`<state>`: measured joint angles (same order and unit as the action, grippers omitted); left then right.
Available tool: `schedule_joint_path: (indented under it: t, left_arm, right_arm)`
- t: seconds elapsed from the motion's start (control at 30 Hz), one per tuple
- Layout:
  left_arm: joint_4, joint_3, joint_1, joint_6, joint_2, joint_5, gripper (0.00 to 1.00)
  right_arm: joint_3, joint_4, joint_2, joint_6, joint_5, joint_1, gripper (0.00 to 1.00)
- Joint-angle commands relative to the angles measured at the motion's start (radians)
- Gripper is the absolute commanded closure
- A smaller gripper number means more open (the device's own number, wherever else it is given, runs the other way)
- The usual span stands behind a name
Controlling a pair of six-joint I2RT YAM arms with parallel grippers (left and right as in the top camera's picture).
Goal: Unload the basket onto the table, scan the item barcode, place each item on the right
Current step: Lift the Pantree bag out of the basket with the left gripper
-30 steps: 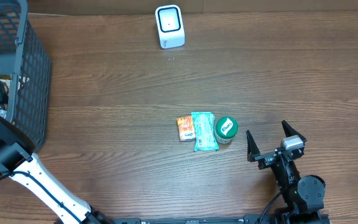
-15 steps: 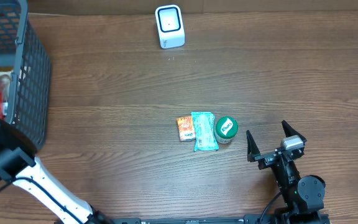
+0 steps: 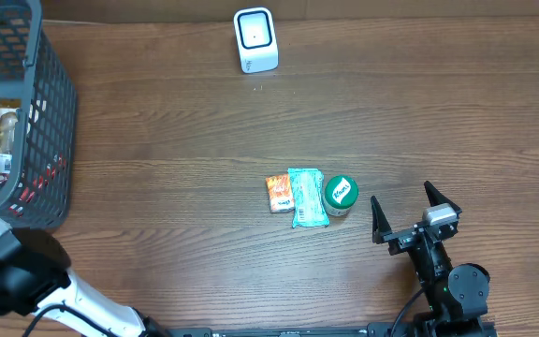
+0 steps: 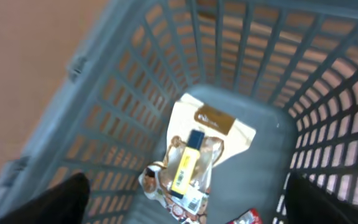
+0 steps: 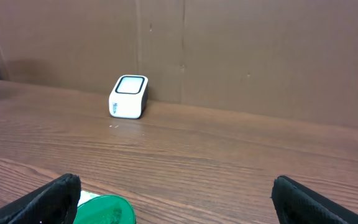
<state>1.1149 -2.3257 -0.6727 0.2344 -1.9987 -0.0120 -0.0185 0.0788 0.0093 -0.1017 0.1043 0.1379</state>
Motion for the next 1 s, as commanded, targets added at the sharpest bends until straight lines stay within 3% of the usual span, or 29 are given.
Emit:
schedule_joint_path:
  t: [0.0,0.57,0.6,0.63,0.67,0.7,0.97]
  left_arm:
    - [0.004,0.044,0.006,0.034,-0.098,-0.002,0.0]
    - [-0.016,0.05,-0.001,0.152,-0.595,0.075,0.01]
    - [-0.009,0.05,-0.002,0.152,-0.599,0.074,0.15]
    - [-0.001,0.05,-0.002,0.151,-0.603,0.071,0.41]
    - [0.007,0.05,-0.002,0.151,-0.603,0.071,0.82]
    - [0.011,0.05,-0.002,0.151,-0.602,0.07,0.96]
    - [0.037,0.05,-0.002,0.076,-0.467,-0.01,0.96]
  right_arm:
    - [0.011,-0.005,-0.006,-0.001,-0.002,-0.001,0.0]
    - [0.011,-0.005,-0.006,-0.001,-0.002,-0.001,0.0]
    - [0.011,-0.005,-0.006,-0.001,-0.002,-0.001,0.0]
    - [0.011,-0.005,-0.006,-0.001,-0.002,-0.001,0.0]
    - [0.011,-0.005,-0.006,-0.001,-0.002,-0.001,0.0]
    - [0.011,-0.005,-0.006,-0.001,-0.002,-0.001,0.0]
    - [0.011,-0.005,-0.006,-0.001,-0.002,-0.001,0.0]
